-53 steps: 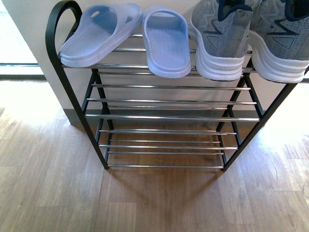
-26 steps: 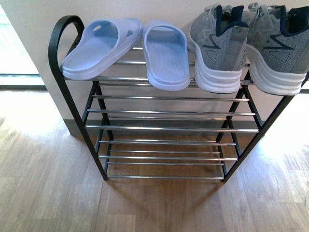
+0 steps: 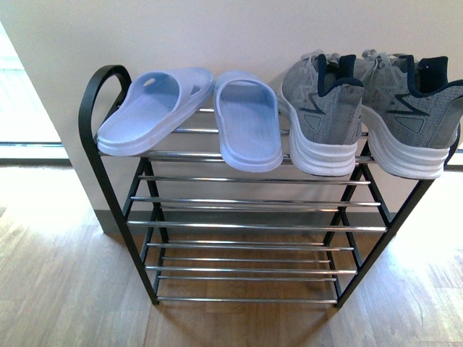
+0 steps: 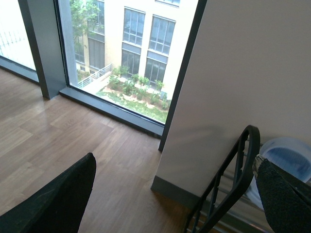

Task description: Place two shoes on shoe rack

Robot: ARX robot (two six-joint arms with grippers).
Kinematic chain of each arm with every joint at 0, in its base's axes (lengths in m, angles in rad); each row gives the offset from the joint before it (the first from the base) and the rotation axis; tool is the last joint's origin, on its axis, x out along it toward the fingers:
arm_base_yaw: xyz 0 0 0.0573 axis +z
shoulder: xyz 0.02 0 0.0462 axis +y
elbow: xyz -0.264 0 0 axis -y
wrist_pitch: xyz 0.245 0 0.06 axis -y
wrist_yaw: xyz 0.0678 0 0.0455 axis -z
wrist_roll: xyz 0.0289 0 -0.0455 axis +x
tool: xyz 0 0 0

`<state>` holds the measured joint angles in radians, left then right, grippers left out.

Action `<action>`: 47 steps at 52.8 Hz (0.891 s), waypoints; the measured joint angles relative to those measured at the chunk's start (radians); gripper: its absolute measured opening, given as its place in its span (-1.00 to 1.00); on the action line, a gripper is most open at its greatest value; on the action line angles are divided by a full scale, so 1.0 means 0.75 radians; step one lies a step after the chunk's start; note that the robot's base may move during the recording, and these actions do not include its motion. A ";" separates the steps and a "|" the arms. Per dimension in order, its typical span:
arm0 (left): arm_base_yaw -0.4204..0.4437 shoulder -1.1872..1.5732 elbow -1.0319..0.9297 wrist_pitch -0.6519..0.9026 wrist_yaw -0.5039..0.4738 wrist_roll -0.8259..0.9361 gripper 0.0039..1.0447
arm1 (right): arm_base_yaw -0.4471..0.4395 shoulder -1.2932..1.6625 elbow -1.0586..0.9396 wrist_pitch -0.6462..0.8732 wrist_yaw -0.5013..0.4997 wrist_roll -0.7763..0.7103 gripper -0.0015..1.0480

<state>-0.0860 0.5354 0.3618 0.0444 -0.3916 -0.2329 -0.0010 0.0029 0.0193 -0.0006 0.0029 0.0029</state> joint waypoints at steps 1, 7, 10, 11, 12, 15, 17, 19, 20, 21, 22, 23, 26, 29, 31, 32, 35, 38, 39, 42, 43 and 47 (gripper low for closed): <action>0.003 -0.007 0.000 0.000 0.002 -0.008 0.83 | 0.000 0.000 0.000 0.000 -0.001 0.000 0.82; 0.074 -0.038 -0.063 0.142 0.290 0.074 0.62 | 0.000 0.000 0.000 0.000 -0.001 0.000 0.82; 0.099 -0.072 -0.118 0.209 0.449 0.171 0.41 | 0.000 0.000 0.000 0.000 -0.001 0.000 0.82; 0.102 -0.084 -0.132 0.216 0.487 0.197 0.34 | 0.000 0.000 0.000 0.000 0.000 0.000 0.82; 0.104 -0.096 -0.145 0.222 0.499 0.215 0.27 | 0.000 0.000 0.000 0.000 -0.001 0.000 0.82; 0.105 -0.126 -0.185 0.231 0.520 0.250 0.06 | 0.000 0.000 0.000 0.000 -0.003 0.000 0.82; 0.107 -0.138 -0.202 0.232 0.520 0.262 -0.04 | 0.000 0.000 0.000 0.000 -0.003 0.000 0.82; 0.107 -0.150 -0.220 0.233 0.519 0.271 -0.14 | 0.000 0.000 0.000 0.000 -0.003 0.000 0.82; 0.109 -0.162 -0.235 0.234 0.519 0.277 -0.25 | 0.000 0.000 0.000 0.000 -0.003 0.000 0.82; 0.109 -0.171 -0.245 0.235 0.519 0.280 -0.32 | 0.000 0.000 0.000 0.000 -0.003 0.000 0.82; 0.109 -0.180 -0.254 0.235 0.519 0.282 -0.39 | 0.000 0.000 0.000 0.000 -0.003 0.000 0.82; 0.109 -0.194 -0.268 0.235 0.519 0.286 -0.49 | 0.000 0.000 0.000 0.000 -0.003 0.000 0.82; 0.109 -0.224 -0.294 0.235 0.519 0.290 -0.73 | 0.000 0.000 0.000 0.000 -0.003 0.000 0.82; 0.109 -0.245 -0.311 0.235 0.519 0.291 -0.90 | 0.000 0.000 0.000 0.000 -0.003 0.000 0.82; 0.109 -0.264 -0.326 0.233 0.520 0.293 -0.98 | 0.000 0.000 0.000 0.000 -0.003 0.000 0.82; 0.109 -0.268 -0.328 0.233 0.520 0.297 -0.99 | 0.000 0.000 0.000 0.000 -0.003 0.000 0.82; 0.110 -0.296 -0.346 0.226 0.520 0.296 -0.99 | 0.000 0.000 0.000 0.000 -0.003 0.000 0.82; 0.110 -0.325 -0.366 0.215 0.520 0.296 -0.99 | 0.000 0.000 0.000 0.000 -0.003 0.000 0.82; 0.110 -0.329 -0.368 0.214 0.520 0.296 -0.99 | 0.000 0.000 0.000 0.000 -0.003 0.000 0.82; 0.110 -0.346 -0.379 0.205 0.520 0.296 -0.99 | 0.000 0.000 0.000 0.000 -0.003 0.000 0.82; 0.110 -0.353 -0.383 0.201 0.520 0.296 -0.99 | 0.000 0.000 0.000 0.000 -0.003 -0.001 0.82; 0.110 -0.381 -0.397 0.188 0.519 0.296 -0.99 | 0.000 0.000 0.000 0.000 -0.003 0.000 0.82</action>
<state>-0.0036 0.2497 0.0639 0.1856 -0.0021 -0.0109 -0.0010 0.0029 0.0193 -0.0006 0.0010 0.0029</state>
